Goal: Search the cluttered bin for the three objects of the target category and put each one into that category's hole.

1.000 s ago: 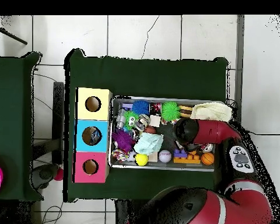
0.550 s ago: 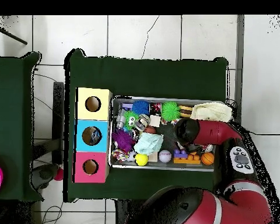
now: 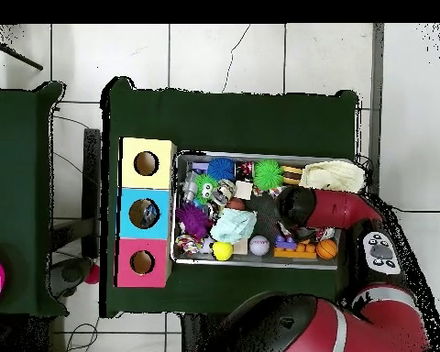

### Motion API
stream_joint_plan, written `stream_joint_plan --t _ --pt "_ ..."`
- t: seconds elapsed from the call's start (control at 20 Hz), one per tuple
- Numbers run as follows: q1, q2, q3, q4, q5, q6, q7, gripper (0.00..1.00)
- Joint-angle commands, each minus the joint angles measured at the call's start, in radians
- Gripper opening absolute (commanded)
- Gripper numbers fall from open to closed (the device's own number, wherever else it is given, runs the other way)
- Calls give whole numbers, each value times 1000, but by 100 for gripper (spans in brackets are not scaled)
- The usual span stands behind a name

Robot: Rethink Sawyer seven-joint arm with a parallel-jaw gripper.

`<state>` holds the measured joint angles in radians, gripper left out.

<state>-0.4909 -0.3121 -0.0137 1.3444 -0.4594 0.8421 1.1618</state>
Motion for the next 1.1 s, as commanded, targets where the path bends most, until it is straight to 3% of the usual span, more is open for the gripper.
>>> stream_joint_plan --t 0.05,0.4,0.75,1.1 --pt "0 39 7 92 34 135 98 0" --pt "-6 -2 40 111 102 158 104 0" --pt "-74 -104 223 228 383 32 186 0" --pt "-51 -152 223 211 406 -24 136 0"
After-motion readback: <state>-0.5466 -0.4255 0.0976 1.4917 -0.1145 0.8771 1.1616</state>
